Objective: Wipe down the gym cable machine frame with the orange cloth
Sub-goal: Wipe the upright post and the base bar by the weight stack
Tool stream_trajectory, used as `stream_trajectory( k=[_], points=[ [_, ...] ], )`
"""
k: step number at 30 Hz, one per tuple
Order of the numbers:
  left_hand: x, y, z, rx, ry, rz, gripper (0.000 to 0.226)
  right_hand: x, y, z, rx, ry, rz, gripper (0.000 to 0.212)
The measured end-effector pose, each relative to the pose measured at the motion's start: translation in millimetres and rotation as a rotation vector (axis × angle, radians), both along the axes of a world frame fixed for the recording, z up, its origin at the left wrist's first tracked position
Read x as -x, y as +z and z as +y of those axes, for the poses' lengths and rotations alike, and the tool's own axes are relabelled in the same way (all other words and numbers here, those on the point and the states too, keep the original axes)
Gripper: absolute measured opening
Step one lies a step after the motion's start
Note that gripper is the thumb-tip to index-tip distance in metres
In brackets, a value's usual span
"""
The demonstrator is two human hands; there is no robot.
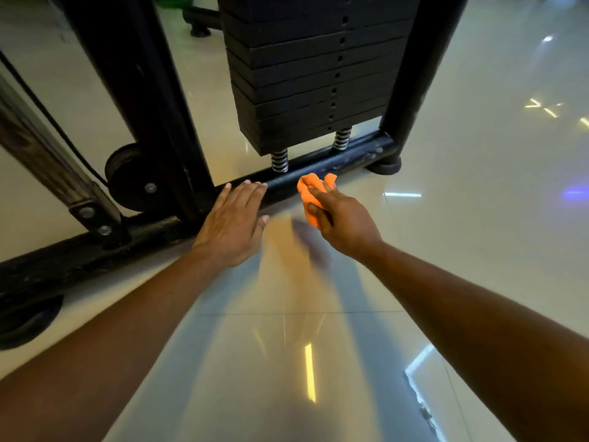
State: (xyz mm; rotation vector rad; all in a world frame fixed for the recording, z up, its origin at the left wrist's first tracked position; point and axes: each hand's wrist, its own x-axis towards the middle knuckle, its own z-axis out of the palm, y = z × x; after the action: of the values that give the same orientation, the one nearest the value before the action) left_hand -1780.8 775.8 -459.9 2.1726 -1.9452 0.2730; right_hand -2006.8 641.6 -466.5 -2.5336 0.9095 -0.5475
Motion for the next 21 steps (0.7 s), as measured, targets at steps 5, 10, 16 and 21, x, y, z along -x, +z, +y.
stream_trajectory(
  k=[5, 10, 16, 21],
  points=[
    [16.2, 2.5, -40.0, 0.044, 0.12, 0.099, 0.069, 25.9, -5.7, -14.6, 0.005, -0.077, 0.002, 0.054],
    [6.5, -14.8, -83.2, 0.007, 0.228, 0.162, 0.078, 19.0, -8.9, -40.2, 0.031, -0.057, -0.004, 0.058],
    [0.0, -38.2, -118.7, 0.051, 0.292, 0.091, 0.065, -28.9, -30.6, -77.4, 0.104, -0.093, -0.014, 0.063],
    [-1.3, -47.0, -116.3, 0.162, 0.31, 0.02, 0.058, -59.6, -60.4, -98.9, 0.253, 0.009, 0.046, 0.065]
  ],
)
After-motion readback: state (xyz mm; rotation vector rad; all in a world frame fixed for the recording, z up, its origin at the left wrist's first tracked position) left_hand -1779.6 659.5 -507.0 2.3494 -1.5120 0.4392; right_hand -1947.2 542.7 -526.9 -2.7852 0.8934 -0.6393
